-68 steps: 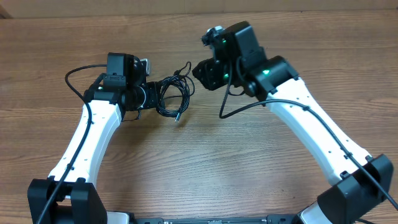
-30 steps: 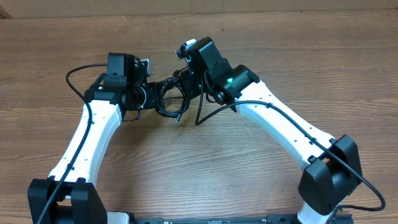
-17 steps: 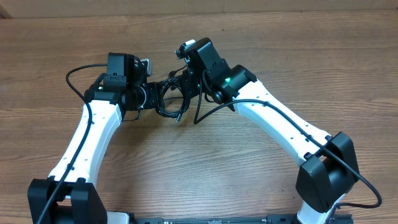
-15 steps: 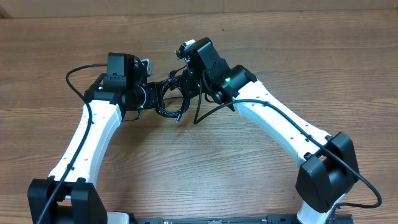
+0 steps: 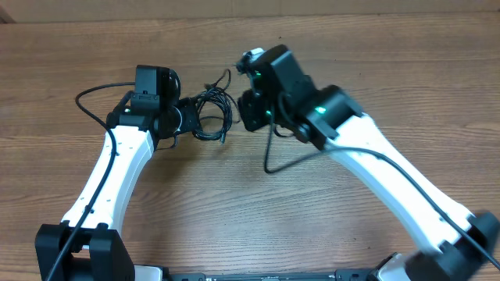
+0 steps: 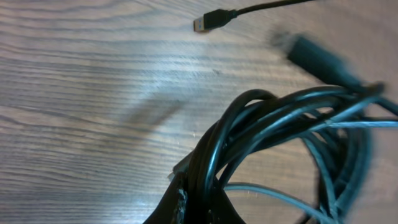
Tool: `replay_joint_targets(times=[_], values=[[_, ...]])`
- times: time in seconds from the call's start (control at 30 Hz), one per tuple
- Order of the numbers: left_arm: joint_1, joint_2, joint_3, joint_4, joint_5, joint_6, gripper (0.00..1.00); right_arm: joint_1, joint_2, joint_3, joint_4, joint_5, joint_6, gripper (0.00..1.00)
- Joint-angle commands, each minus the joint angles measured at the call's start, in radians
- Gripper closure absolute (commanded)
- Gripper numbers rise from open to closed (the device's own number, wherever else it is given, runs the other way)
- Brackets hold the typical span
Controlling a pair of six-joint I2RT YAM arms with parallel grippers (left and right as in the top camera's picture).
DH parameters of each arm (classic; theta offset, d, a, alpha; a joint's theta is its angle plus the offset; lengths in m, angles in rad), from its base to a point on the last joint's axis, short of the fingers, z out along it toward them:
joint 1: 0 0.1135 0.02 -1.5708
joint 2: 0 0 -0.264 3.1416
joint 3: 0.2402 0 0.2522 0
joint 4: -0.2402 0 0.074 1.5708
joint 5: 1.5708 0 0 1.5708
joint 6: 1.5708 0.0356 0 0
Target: Untangle cables
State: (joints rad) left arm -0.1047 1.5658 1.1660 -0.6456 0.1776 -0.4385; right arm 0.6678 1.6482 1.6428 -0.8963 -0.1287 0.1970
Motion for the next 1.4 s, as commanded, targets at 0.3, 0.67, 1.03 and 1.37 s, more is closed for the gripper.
replay_joint_targets(times=[0.3,0.67,1.03,1.37], values=[[0.0,0.005,0.011,0.068,-0.042,-0.237,0.96,0.006,-0.033,-0.071,-0.04,0.032,0.015,0.96],[0.0,0.005,0.011,0.072,0.102,-0.044,0.96,-0.018,0.05,-0.071,0.182,0.058,-0.041,0.59],[0.0,0.005,0.011,0.098,0.272,0.066,0.96,-0.02,0.191,-0.071,0.111,-0.103,0.175,0.58],[0.0,0.005,0.011,0.129,0.412,0.095,0.96,-0.051,0.196,-0.071,0.191,-0.275,0.222,0.96]])
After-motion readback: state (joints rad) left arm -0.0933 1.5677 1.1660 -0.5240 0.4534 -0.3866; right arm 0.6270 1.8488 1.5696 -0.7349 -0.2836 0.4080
